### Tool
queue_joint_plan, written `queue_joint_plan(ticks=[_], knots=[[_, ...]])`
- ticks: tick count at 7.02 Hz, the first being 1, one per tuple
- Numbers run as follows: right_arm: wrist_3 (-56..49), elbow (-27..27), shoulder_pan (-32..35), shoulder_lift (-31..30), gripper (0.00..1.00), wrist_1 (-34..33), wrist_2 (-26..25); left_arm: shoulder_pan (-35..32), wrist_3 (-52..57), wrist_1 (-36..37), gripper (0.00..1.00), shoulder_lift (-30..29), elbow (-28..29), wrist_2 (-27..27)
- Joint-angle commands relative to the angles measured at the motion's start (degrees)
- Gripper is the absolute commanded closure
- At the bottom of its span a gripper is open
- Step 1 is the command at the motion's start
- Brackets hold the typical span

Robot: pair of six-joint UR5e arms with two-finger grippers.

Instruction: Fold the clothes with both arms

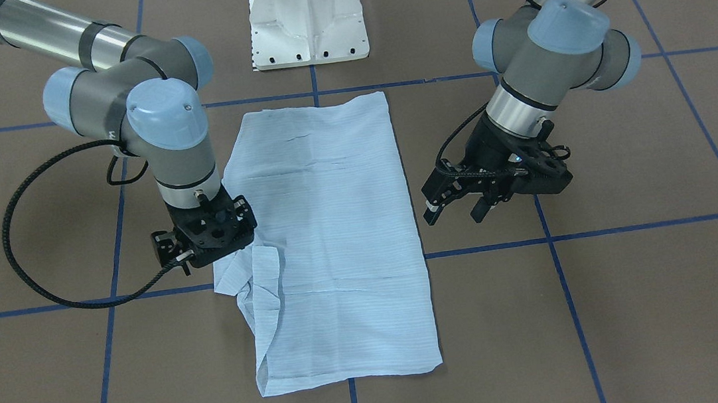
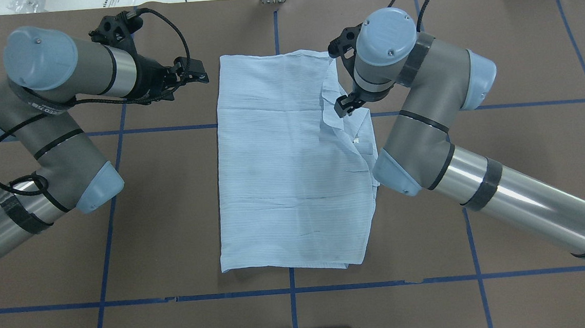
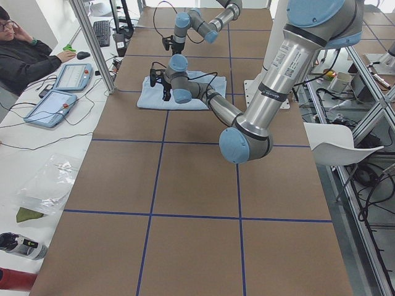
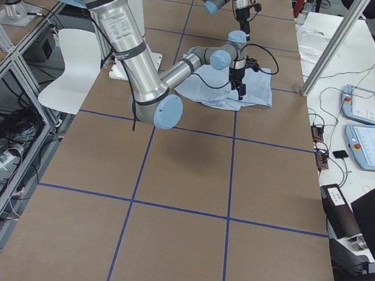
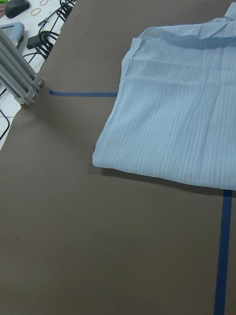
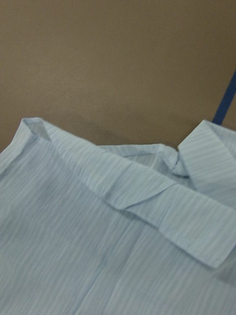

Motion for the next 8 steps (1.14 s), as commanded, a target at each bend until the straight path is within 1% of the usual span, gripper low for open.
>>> queue_joint_plan(ticks=[1,2,4,8], knots=[[1.1,-5.9,-0.8,3.6,0.00,4.6,0.0,0.0,0.2,0.4,0.00,0.1,-0.2,-0.1],[1.1,-6.2,-1.5,3.7,0.00,4.7,-0.3,0.0,0.4,0.3,0.00,0.3,0.2,0.0],[1.2,-7.3,-3.0,3.9,0.00,4.9,-2.6,0.0,0.4,0.3,0.00,0.3,0.6,-0.1],[1.6,-9.4,-4.6,4.4,0.00,4.8,-4.0,0.0,0.2,-0.2,0.00,0.7,1.0,-0.1]])
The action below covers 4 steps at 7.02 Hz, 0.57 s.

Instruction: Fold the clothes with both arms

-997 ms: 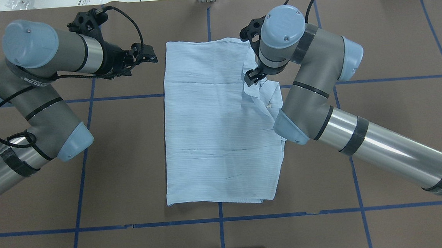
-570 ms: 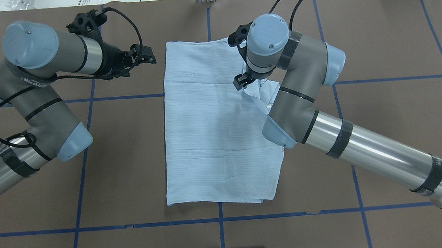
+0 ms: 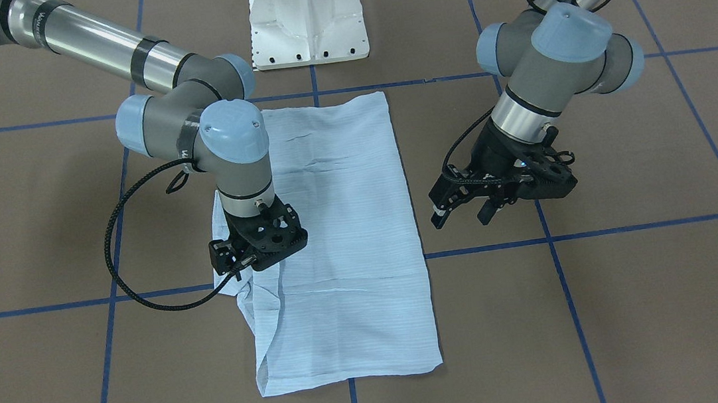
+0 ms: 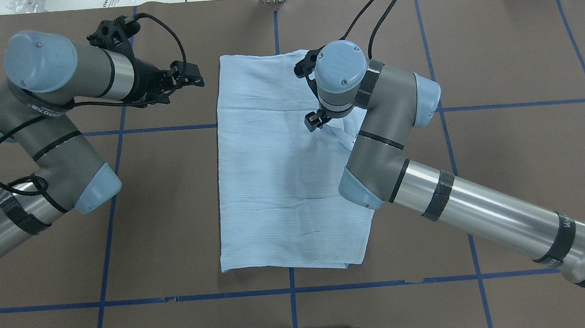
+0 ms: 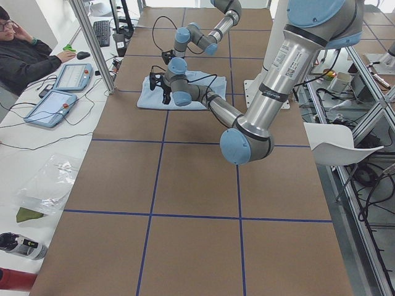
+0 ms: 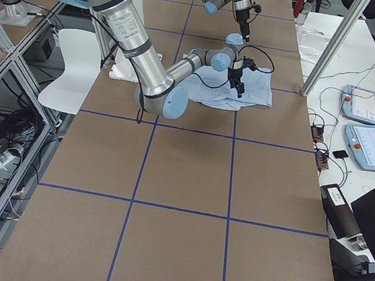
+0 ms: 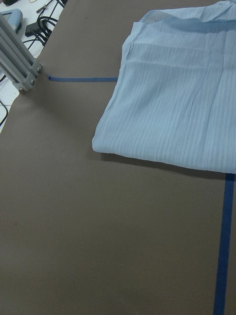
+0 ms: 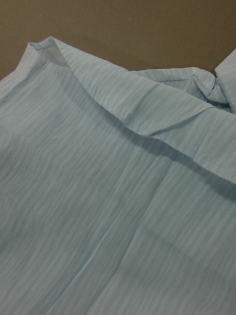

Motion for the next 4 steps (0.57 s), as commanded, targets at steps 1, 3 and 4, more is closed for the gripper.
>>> queue_joint_plan(ticks=[1,3,4], knots=[[0.0,-0.5,-0.2,-0.5,0.00,-0.2,-0.3,0.0,0.0,-0.1,0.00,0.0,0.0,0.0],[0.0,-1.1,0.0,-1.1,0.00,-0.5,-0.3,0.0,0.0,-0.1,0.00,0.0,0.0,0.0],[-0.2,-1.2,1.0,-1.6,0.00,-0.6,0.0,0.0,0.0,-0.2,0.00,0.0,0.0,0.0]])
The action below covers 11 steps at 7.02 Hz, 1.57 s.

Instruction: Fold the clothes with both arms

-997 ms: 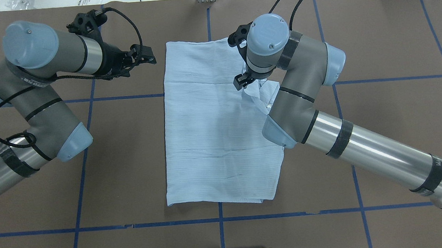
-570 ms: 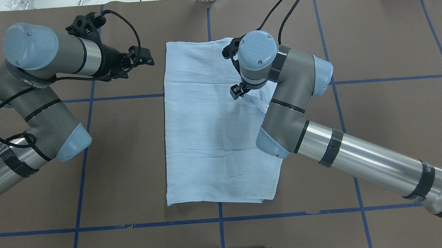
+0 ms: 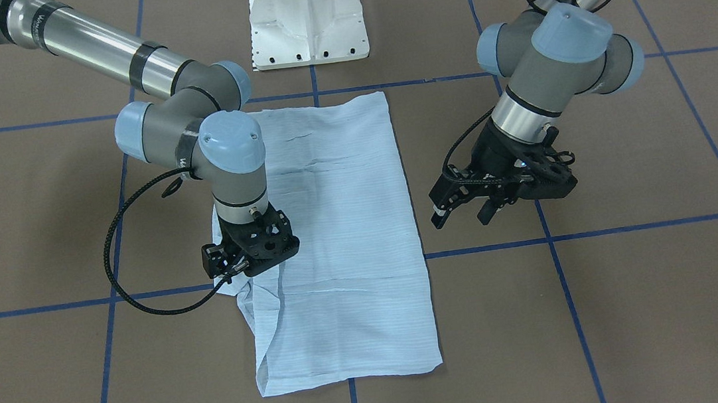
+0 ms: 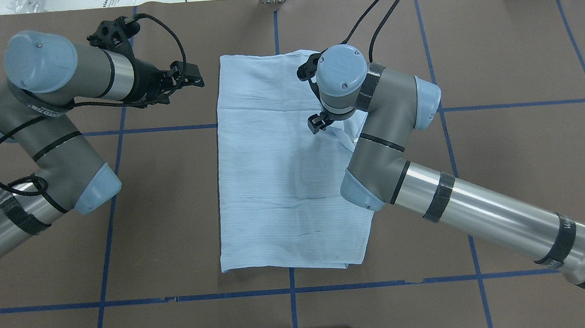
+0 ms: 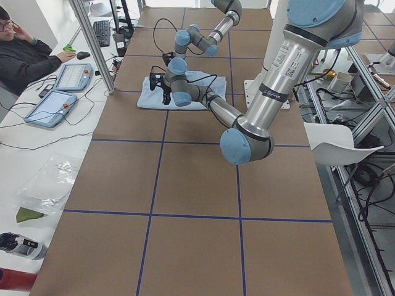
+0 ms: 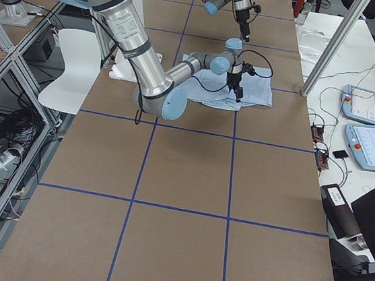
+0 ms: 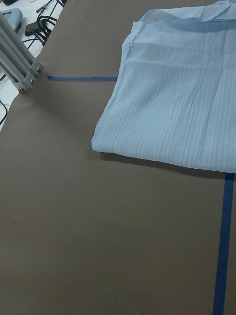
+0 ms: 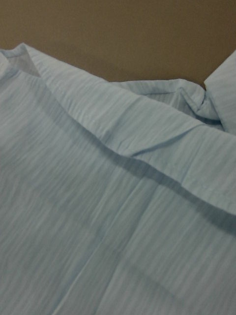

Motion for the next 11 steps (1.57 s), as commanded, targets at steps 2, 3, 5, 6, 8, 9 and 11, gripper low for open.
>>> queue_joint_plan(ticks=[2,3,5,6,8,9,11], knots=[[-0.7,0.4,3.7,-2.0,0.00,-0.1,1.1,0.1,-0.3,-0.1,0.00,0.1,0.0,0.0],[-1.0,0.8,6.0,-3.5,0.00,0.0,4.0,0.1,-0.3,-0.1,0.00,0.1,0.0,0.0],[-2.8,4.2,8.7,-7.3,0.00,-0.1,4.6,0.1,-0.3,-0.1,0.00,0.1,-0.1,0.0],[-3.3,6.6,9.6,-7.8,0.00,-2.3,6.9,0.2,-0.3,-0.1,0.00,0.1,-0.4,-0.1],[-2.7,14.7,10.0,-9.2,0.00,-5.1,11.0,0.2,-0.9,0.6,0.00,0.0,-1.1,-3.0],[-2.2,18.6,10.3,-11.6,0.00,-5.4,14.5,0.3,-3.4,0.7,0.00,-0.1,-1.8,-3.4],[0.7,23.2,10.6,-14.8,0.00,-5.8,16.9,3.5,-4.5,7.0,0.00,1.7,-8.9,-4.8]])
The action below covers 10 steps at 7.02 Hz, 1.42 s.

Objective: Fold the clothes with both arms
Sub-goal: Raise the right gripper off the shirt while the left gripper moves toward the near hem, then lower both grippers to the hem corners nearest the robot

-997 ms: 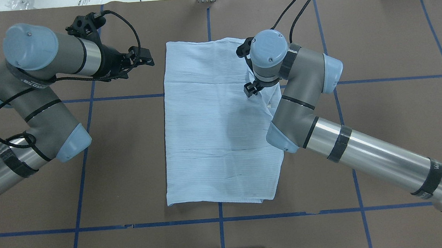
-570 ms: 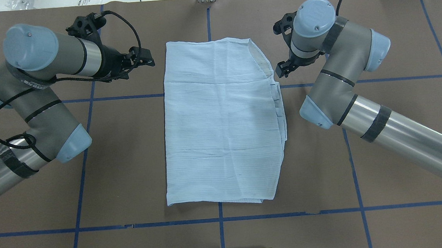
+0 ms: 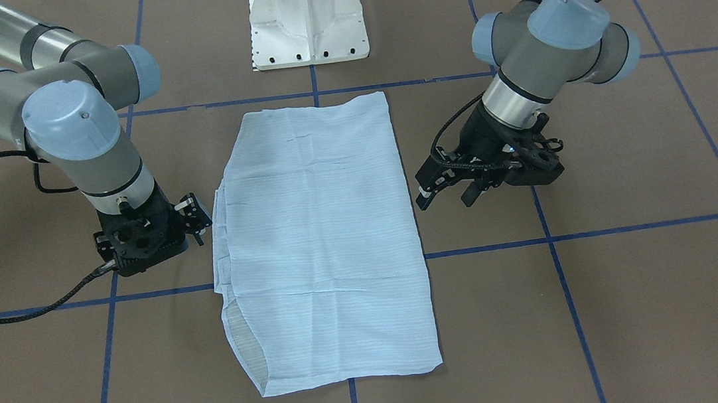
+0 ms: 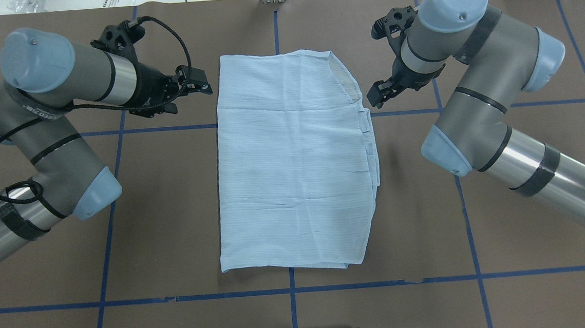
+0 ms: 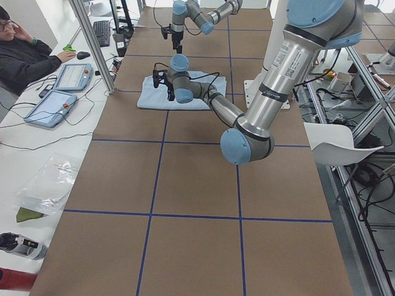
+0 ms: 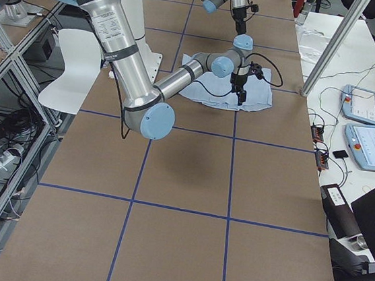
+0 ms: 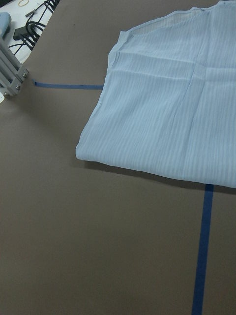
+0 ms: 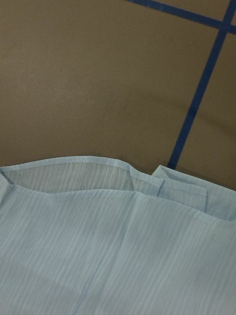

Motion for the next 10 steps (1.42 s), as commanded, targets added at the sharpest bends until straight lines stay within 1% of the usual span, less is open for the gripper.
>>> queue_joint_plan(ticks=[1,2,3,4,5,6,7,8,10], knots=[[5.3,6.9,0.2,-4.8,0.00,-0.1,2.4,4.1,-2.1,9.2,0.00,1.6,-8.7,0.1],[9.4,9.9,0.0,-7.1,0.00,0.3,4.9,8.3,-5.5,11.0,0.00,3.1,-11.2,2.2],[13.2,13.3,-0.6,-9.3,0.00,0.3,6.4,14.2,-9.0,11.0,0.00,4.4,-11.4,8.1],[17.2,16.5,-2.2,-11.0,0.00,0.5,6.5,18.0,-11.8,11.0,0.01,5.3,-11.5,11.1],[20.8,18.0,-4.0,-11.2,0.00,0.7,6.1,21.8,-15.0,10.9,0.01,6.9,-11.5,12.5],[22.4,19.1,-5.4,-11.3,0.00,0.7,5.8,25.4,-17.0,10.7,0.01,8.6,-11.7,16.0],[23.0,19.4,-5.6,-11.3,0.00,0.7,5.8,27.3,-19.4,10.7,0.01,8.9,-12.2,16.2],[23.1,19.4,-5.6,-11.3,0.00,0.7,5.8,27.8,-20.1,10.8,0.03,8.9,-13.2,16.1],[23.4,19.4,-5.7,-11.2,0.00,0.6,5.9,28.2,-20.2,11.0,0.11,9.4,-13.2,16.0]])
